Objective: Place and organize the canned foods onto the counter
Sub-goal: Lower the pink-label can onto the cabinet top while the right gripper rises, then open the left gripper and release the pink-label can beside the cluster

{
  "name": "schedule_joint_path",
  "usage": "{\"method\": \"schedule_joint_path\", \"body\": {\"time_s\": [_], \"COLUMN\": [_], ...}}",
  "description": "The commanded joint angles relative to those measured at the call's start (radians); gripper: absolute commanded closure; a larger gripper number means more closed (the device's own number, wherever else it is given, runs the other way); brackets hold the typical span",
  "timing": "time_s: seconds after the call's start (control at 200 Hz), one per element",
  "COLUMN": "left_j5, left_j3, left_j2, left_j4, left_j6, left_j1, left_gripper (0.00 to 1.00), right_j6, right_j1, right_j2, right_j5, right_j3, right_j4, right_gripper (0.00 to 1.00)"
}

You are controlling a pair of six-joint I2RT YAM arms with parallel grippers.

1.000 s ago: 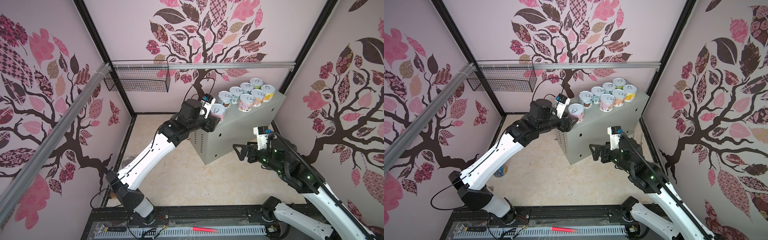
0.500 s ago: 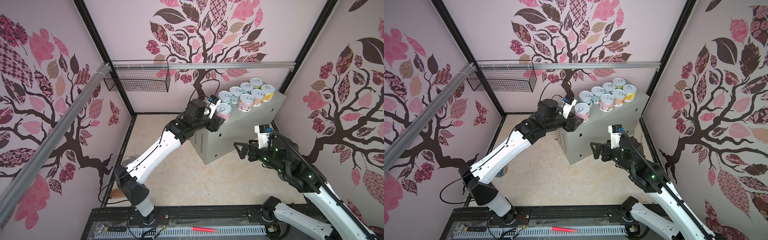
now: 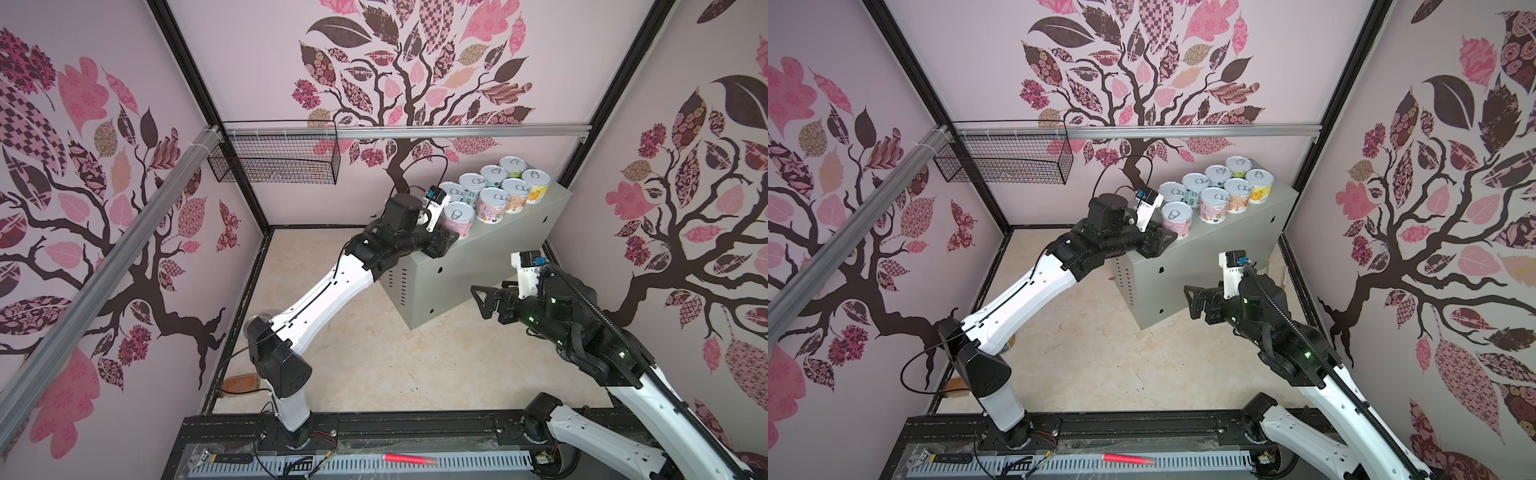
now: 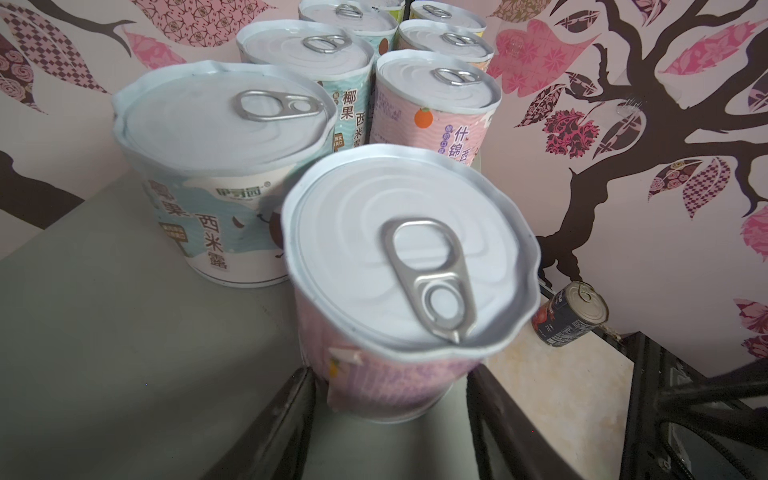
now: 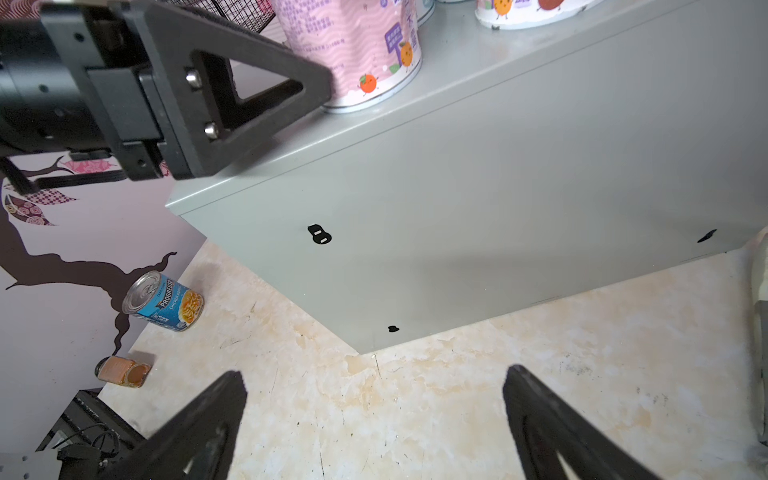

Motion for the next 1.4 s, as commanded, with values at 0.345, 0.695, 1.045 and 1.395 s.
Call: {"method": "schedule_joint_path", "body": {"time_s": [0.345, 0.695, 1.045, 1.395], "left_j5": [0.007, -0.003, -0.001, -0.027], "left_j3": [0.121, 0.152, 0.176, 0.088], "left_j2": [0.086, 0.120, 0.125, -0.059], "left_j4": [0.034, 0.035, 0.013, -0.017], "left_j6": [-0.040, -0.061, -0.059, -0.057], "left_j1": [-0.003, -0.003, -0.003, -0.004], "left_gripper": [0.42, 0.46, 0.45, 0.27], "right_j6": [-0.008, -0.006, 0.010, 0.055], "right_j1": [0.003, 0.003, 0.003, 0.004], "right_j2": [-0.024, -0.038, -0.044, -0.021], "right_j5": [0.006, -0.003, -0.009, -0.001], "right_j3": [0.040, 0.036, 0.050, 0.105], "right_j4": [-0.030, -0.039, -0.067, -0.125], "right_gripper": [0.00, 0.00, 0.00, 0.00]}}
